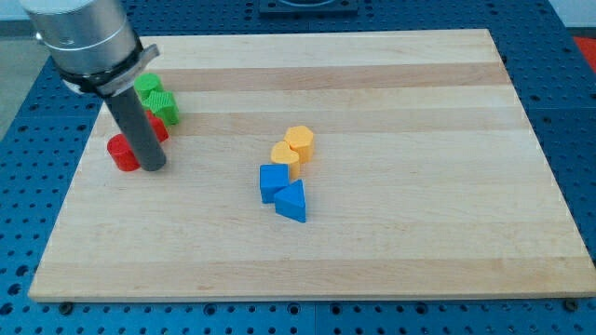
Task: Move the red star left a bit
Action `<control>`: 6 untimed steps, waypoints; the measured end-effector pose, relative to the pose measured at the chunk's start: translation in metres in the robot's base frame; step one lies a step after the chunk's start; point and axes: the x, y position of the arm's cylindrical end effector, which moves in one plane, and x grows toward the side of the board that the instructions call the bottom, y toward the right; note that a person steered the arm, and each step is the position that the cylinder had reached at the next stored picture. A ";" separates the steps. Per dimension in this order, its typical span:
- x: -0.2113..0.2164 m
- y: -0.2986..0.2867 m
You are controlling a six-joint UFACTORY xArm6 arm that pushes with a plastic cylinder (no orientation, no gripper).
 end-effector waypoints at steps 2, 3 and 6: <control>-0.038 0.071; -0.049 0.069; -0.049 0.042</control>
